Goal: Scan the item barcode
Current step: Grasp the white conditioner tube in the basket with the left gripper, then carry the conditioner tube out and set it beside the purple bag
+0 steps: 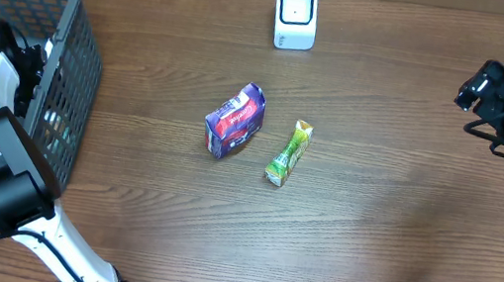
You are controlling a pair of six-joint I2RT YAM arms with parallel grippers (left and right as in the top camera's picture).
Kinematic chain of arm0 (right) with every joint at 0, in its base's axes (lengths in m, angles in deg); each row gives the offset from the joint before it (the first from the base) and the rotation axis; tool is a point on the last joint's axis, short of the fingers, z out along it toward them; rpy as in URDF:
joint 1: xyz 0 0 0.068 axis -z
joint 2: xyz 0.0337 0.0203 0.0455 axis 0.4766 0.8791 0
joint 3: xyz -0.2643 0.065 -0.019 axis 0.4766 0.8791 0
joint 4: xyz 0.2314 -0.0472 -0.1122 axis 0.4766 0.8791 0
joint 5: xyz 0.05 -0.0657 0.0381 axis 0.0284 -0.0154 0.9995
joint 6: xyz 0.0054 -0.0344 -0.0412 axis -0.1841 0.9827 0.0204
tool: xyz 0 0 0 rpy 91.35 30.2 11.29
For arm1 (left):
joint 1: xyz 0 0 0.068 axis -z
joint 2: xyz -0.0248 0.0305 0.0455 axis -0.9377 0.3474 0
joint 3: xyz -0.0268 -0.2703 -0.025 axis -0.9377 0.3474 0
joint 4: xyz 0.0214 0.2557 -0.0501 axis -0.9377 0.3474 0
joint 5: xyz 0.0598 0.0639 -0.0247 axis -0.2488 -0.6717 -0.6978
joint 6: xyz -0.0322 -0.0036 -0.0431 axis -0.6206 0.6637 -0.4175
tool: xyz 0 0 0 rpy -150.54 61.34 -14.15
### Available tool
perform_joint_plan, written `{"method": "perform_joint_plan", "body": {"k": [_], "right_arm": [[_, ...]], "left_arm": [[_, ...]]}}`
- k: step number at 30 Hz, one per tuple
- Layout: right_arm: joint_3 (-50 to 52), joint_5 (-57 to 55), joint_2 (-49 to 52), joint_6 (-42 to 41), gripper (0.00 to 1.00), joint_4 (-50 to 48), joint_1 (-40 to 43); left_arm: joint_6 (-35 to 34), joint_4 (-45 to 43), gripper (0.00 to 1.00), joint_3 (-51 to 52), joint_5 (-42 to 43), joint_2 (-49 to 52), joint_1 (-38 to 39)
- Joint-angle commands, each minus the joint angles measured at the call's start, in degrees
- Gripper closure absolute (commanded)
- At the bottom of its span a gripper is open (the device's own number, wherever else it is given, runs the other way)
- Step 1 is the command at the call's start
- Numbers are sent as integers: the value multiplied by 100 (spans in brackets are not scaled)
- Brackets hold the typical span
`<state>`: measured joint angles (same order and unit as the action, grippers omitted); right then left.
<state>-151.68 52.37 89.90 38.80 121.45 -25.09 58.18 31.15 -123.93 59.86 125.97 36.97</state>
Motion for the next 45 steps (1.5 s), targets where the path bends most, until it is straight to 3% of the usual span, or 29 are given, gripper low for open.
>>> {"method": "perform_joint_plan", "body": {"k": [1, 12, 15, 18, 21, 23, 25, 30, 37, 45], "right_arm": [[26, -31, -2, 17, 4, -26, 13], [26, -26, -2, 20, 4, 2, 13], [26, -26, -2, 17, 4, 17, 13], [26, 11, -2, 20, 4, 39, 13], [26, 9, -2, 20, 4, 120, 13], [26, 9, -2, 22, 4, 157, 13], [26, 7, -2, 22, 4, 179, 13], [26, 0, -2, 44, 4, 162, 13], [26, -42, -2, 44, 3, 142, 13], [26, -55, -2, 44, 3, 103, 13]], "left_arm": [[-31, 774, 96, -1062, 157, 155, 44], [-35, 4271, 96, -7217, 345, 149, 623], [-79, 4513, 96, -8172, 442, 70, 1110], [-76, 4513, 96, -8258, 461, -160, 1810], [-79, 4513, 96, -8111, 245, -229, 2662], [-308, 4513, 96, -7768, -452, -225, 3268], [-938, 4513, 96, -6944, -1585, -225, 3849], [-2050, 4433, 96, -4839, -2627, -114, 4404], [-2267, 3261, 96, -2321, -2540, 2, 4544], [-2002, 1611, 96, -664, -1019, 2, 5119]]}}
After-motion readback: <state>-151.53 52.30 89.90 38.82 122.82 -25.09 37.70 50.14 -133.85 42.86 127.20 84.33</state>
